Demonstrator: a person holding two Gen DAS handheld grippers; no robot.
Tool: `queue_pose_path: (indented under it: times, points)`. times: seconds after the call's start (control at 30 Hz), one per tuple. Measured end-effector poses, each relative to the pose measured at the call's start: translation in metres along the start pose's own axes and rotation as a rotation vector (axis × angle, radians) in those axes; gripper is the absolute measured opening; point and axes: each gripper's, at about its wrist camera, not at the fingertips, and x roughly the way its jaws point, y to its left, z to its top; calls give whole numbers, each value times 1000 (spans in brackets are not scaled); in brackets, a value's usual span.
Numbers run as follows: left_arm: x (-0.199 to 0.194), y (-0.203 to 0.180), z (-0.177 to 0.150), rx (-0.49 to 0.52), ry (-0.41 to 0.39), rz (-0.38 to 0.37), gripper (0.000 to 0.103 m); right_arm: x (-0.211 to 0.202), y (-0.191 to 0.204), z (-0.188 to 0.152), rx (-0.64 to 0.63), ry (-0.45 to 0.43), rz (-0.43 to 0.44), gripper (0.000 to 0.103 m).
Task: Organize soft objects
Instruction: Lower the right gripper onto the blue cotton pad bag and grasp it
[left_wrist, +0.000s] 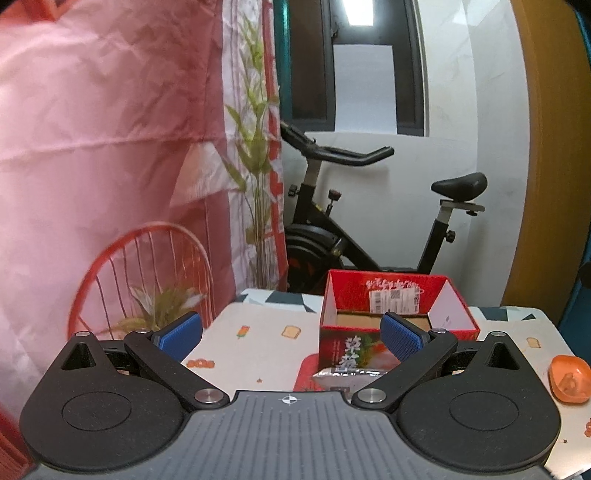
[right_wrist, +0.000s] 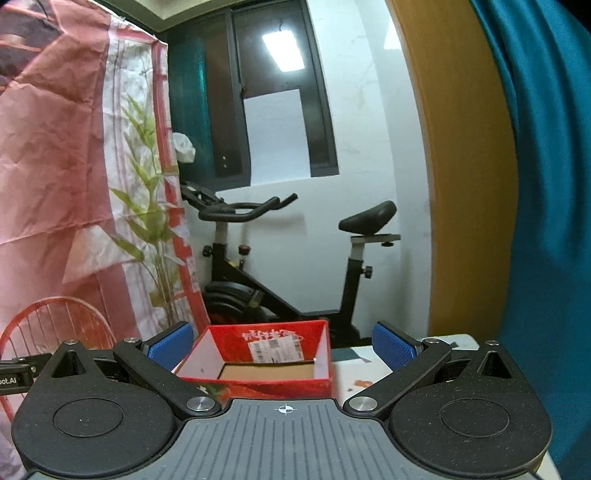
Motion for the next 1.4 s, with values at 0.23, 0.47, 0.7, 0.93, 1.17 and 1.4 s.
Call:
queue_pose_path:
  times: [0.23,0.47,0.7,0.93,1.17,1.4]
  points:
    - [46,5,-31,-4,68,-24,103,42,-6,-48,-2,29,-5,103]
    - [95,9,-74,21,166,-27,103,93,10,-105,-78,196,19,103]
    - [125,19,-106,-26,202,-80,103,121,20,-150,-99,285,8,103]
    - [156,13,-130,-47,317,-157,103,139,9,-181,-50,395,35,103]
    - [183,17,-150,-107,431,-168,103,150,13,-204,-67,463,69,97]
    - [191,15,-156,-99,442,-158,103,156,17,-212,-76,482,113,81]
